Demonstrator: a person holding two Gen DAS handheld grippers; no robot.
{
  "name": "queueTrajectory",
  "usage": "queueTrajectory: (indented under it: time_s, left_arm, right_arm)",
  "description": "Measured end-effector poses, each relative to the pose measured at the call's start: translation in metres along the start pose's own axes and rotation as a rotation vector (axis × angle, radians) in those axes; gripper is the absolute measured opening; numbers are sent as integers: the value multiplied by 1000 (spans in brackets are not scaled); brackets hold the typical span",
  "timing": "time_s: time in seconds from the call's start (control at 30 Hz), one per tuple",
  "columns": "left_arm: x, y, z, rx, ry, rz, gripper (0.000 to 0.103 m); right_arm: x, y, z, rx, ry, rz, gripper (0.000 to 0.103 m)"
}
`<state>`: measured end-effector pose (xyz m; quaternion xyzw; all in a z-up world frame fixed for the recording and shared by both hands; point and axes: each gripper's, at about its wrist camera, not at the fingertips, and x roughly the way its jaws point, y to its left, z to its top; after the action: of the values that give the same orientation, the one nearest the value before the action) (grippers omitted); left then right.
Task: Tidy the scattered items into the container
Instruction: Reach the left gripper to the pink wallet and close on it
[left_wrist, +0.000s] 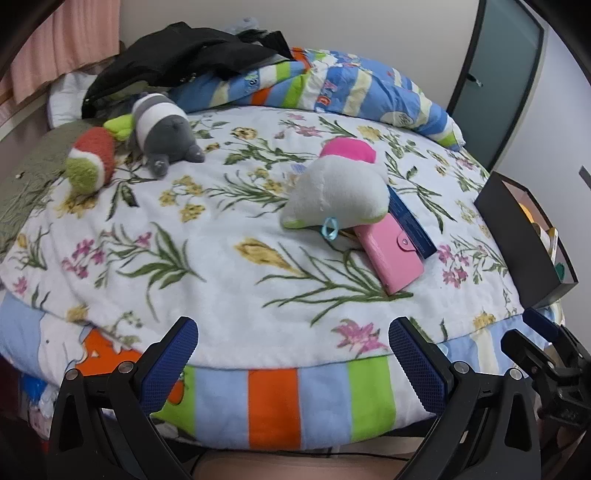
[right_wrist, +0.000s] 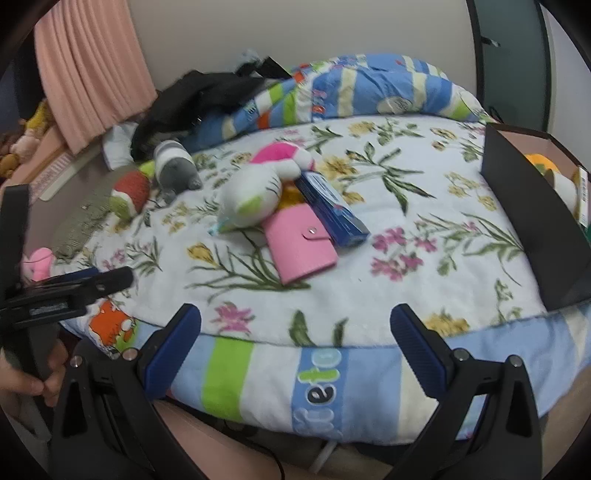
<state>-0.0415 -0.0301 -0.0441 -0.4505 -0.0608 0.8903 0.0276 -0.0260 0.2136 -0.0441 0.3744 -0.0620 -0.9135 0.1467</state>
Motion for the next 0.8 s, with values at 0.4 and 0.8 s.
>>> queueTrajectory:
  time_s: [0.4, 0.8]
  left_arm:
    - [47, -24, 31, 63, 58, -148, 103]
    - [121, -32, 55, 24, 207, -301, 91]
  right_arm:
    - [61, 0, 14, -35, 67, 74, 99]
    - [126, -13, 23, -154, 139, 31, 84]
